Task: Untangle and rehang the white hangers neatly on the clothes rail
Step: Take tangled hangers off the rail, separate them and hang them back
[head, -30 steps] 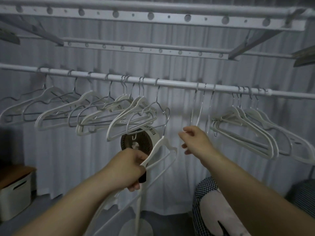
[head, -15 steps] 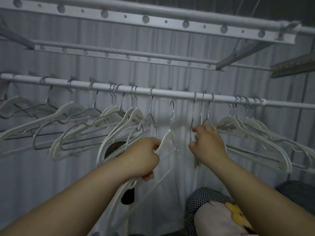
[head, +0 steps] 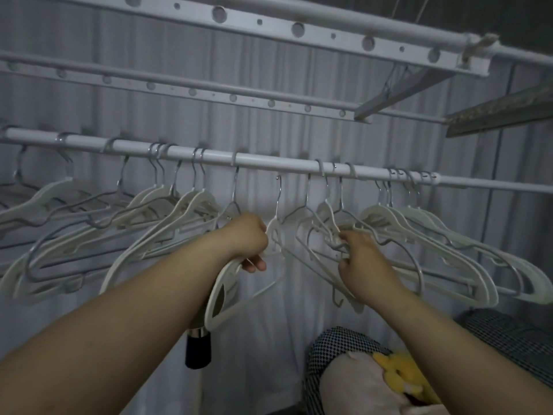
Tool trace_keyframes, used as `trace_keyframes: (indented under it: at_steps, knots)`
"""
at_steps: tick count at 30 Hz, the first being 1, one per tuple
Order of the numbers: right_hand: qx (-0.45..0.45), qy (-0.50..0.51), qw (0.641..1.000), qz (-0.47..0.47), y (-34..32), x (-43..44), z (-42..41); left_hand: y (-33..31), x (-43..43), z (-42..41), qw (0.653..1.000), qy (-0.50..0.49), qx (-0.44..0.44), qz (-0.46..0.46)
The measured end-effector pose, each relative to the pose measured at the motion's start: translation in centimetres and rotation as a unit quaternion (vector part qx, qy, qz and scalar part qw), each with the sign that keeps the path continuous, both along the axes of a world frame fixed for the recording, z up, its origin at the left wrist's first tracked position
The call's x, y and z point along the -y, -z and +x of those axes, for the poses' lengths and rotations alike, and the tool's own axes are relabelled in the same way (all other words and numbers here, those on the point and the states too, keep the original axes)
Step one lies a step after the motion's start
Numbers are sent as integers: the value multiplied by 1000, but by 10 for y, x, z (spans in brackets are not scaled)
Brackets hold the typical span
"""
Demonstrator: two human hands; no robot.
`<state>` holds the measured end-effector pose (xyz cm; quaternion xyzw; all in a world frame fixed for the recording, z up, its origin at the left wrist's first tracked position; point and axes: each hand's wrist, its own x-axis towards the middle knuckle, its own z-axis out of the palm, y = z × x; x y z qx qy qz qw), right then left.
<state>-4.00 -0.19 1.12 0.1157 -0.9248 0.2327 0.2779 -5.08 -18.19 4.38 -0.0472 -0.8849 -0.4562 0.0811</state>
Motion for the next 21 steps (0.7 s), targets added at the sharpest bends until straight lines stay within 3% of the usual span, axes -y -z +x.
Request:
trace_keyframes:
  at_steps: [10, 21]
  knots:
    - [27, -44, 999, -5, -7, -28, -23, -18, -11, -29, 997, -46, 32, 60]
    - [32, -70, 997, -19, -4, -27, -33, -34, -17, -34, 996, -65, 53, 19]
